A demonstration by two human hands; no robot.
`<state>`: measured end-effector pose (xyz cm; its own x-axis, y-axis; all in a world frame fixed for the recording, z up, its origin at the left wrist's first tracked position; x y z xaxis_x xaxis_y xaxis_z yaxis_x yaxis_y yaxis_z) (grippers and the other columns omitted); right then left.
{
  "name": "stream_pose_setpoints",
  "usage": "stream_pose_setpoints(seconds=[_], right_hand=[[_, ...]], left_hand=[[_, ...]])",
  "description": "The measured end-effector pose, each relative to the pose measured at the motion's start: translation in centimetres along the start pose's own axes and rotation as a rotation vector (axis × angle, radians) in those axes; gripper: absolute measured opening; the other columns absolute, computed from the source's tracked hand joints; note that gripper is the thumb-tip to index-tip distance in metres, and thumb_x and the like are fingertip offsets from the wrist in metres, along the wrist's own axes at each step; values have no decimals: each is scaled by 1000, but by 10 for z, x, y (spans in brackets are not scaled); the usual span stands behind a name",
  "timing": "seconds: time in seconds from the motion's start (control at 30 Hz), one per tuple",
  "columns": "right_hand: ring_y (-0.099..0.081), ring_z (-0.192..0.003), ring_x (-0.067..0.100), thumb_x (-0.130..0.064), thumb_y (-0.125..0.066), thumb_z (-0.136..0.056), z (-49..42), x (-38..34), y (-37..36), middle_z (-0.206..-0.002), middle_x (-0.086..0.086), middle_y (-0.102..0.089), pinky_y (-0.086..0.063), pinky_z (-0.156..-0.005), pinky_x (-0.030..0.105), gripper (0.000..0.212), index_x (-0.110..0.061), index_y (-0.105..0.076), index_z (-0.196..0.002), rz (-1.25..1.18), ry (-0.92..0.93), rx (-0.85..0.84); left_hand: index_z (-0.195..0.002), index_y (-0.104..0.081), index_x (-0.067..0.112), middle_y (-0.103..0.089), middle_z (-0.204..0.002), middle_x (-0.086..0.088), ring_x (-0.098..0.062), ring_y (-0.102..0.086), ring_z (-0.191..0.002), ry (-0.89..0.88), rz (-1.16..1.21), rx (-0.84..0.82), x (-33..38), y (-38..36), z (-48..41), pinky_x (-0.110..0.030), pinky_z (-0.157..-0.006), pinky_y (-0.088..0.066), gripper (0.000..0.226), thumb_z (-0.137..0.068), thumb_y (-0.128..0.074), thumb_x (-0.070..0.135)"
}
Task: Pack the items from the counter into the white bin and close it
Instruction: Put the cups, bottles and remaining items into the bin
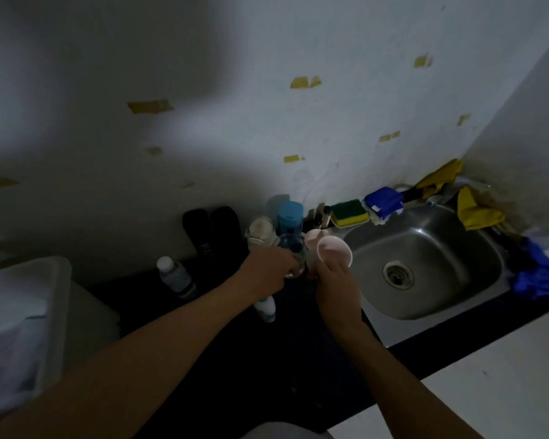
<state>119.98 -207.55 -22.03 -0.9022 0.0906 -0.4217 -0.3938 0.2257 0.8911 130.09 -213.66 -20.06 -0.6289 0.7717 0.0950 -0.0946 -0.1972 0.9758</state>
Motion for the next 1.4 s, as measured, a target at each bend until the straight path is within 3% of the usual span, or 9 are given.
stream_pose_setpoints(seconds=[0.2,0.3,0.47,0.57,0.67,0.8,0.93,1.13,1.4], right_hand=[[-57,-101,25,4,-68,-73,9,-48,42,-107,4,-60,-52,-71,33,26,-17,-67,-89,-4,163,49],[-60,-97,25,3,-67,-75,14,-83,56,-113,5,-60,-54,-63,34,22,-15,-66,-87,-32,240,100],[-58,-80,19,8,-68,-68,29,-161,69,-96,0,-60,-43,-57,27,30,-17,-63,-82,-110,411,167],[-60,-87,21,9,-67,-72,42,-204,65,-95,-3,-61,-48,-62,32,30,-18,-65,-84,-165,470,164],[-61,-93,24,7,-70,-74,56,-249,57,-96,-4,-63,-52,-64,37,28,-19,-65,-84,-181,539,141],[-60,-88,22,5,-73,-71,69,-300,47,-91,-4,-64,-48,-59,29,27,-19,-67,-81,-184,617,94],[-61,-86,21,-2,-69,-78,86,-356,26,-93,-7,-63,-52,-61,36,22,-23,-68,-86,-217,691,-23],[-61,-94,19,-7,-67,-82,128,-440,-21,-105,-5,-65,-56,-66,37,21,-23,-69,-95,-126,875,-262],[-59,-80,9,-15,-61,-89,181,-496,-91,-109,-3,-66,-44,-69,17,31,-28,-63,-117,-39,919,-522]], left_hand=[[-98,-69,35,-62,-115,13,-11,-61,-104,25,31,270,-6,47,73,-21,-69,-36,34,-79,-63,7],[-81,-71,26,-66,-97,7,-18,-66,-89,61,90,438,-21,75,117,-19,-60,-40,38,-60,-68,-6],[-93,-71,24,-59,-93,1,-24,-60,-91,214,119,517,-58,86,195,-40,-60,-51,33,-75,-60,-1],[-95,-72,25,-64,-98,-1,-25,-64,-90,292,169,565,-77,86,244,-40,-64,-52,29,-83,-49,13],[-104,-74,25,-66,-113,-1,-28,-66,-97,367,186,596,-97,78,293,-32,-69,-53,38,-81,-60,-2],[-106,-74,17,-68,-107,-4,-28,-66,-95,398,240,612,-116,77,347,-33,-74,-55,41,-76,-66,-11],[-100,-76,17,-71,-99,-1,-23,-67,-90,498,313,649,-139,70,419,-33,-72,-54,22,-83,-67,8],[-104,-76,26,-67,-102,7,-14,-61,-92,660,308,536,-170,36,510,-19,-74,-42,25,-81,-73,17],[-88,-68,30,-68,-97,14,-10,-63,-88,774,271,349,-195,-16,567,-23,-65,-45,17,-78,-59,21]])
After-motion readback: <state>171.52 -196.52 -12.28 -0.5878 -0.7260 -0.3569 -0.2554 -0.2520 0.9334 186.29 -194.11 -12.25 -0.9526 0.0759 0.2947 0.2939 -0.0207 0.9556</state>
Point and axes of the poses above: each hand's wrist, its own z-axis away from the middle knuckle, its own y-axis out of the back of the hand, x = y × z, the point moved 8 cm from there along -z, towards the middle knuckle
